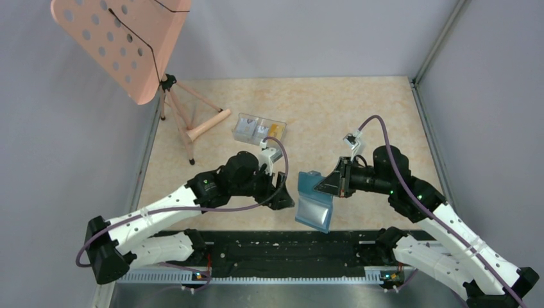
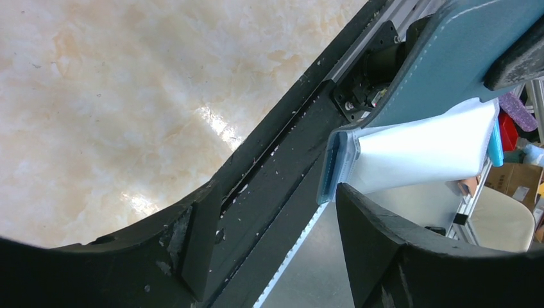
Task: Put the credit cards into the card holder
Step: Open the card holder at the center of the board.
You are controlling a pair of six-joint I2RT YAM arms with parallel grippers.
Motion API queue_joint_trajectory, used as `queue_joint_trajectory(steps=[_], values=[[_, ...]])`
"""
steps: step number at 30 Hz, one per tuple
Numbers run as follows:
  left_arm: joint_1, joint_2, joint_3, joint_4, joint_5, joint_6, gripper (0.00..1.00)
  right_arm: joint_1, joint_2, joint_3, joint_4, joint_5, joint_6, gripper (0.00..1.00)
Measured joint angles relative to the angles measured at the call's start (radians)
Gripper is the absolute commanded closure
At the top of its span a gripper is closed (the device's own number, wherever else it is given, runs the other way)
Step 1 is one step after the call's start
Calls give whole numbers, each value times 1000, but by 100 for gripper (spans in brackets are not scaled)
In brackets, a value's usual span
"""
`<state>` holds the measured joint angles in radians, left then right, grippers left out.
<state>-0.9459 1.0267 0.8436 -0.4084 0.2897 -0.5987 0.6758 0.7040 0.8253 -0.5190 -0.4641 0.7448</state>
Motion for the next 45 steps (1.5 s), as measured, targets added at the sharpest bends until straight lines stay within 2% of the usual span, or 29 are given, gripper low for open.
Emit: queue_joint_trajectory(steps=[8, 16, 21, 36, 45], values=[[-38, 69, 19, -7, -12, 11, 31, 0, 0, 0, 0, 0, 0, 100], [-61, 90, 42, -12, -18, 25, 53, 0, 0, 0, 0, 0, 0, 100], [-62, 87, 46, -11, -13, 26, 55, 0, 0, -1, 0, -1, 0, 100], [-62, 51, 45, 82, 62, 17, 51, 0, -1, -16, -2, -5, 1, 100], [-62, -3, -16, 189, 69, -32, 33, 0, -3, -27, 17, -20, 16, 100]])
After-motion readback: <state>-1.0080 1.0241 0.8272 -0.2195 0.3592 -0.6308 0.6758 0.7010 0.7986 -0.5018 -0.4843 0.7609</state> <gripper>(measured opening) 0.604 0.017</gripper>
